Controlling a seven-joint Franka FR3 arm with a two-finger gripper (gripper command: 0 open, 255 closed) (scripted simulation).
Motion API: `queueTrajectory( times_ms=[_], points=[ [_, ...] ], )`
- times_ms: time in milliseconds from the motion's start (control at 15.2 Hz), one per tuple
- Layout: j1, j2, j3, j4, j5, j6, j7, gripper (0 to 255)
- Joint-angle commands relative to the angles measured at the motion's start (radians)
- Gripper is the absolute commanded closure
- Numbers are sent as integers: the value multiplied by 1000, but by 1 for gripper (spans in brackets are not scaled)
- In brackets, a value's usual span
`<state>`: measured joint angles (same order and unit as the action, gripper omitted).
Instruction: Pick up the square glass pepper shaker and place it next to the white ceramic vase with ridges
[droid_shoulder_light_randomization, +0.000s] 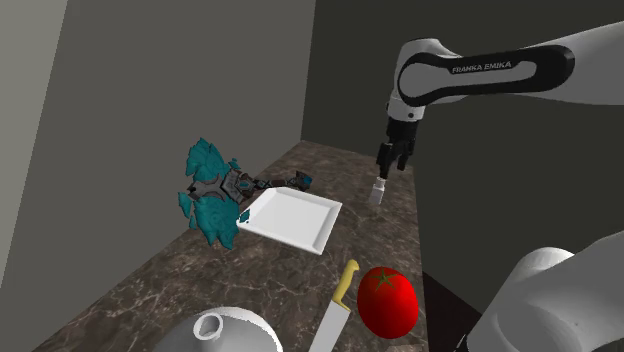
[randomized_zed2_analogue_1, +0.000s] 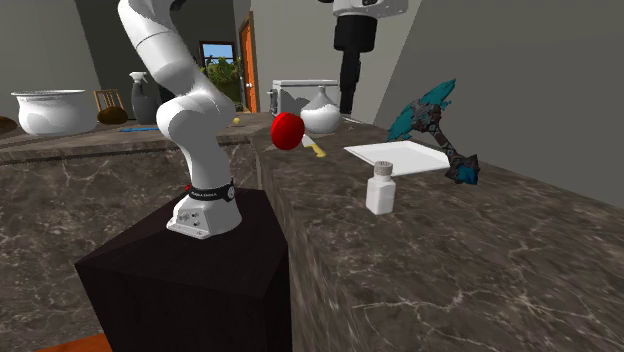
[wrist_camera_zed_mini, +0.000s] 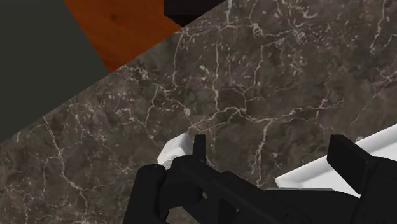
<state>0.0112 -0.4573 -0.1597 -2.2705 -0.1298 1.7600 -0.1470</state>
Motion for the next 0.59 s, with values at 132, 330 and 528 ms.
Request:
queueTrajectory(
  times_ms=[132, 330, 528],
  points=[
    [-6, 161, -46, 82, -6, 46, -73, 0],
    [-10, 287, -72, 157, 1, 73, -124, 0],
    [-18, 416, -91, 242, 14, 90, -175, 0]
  ],
)
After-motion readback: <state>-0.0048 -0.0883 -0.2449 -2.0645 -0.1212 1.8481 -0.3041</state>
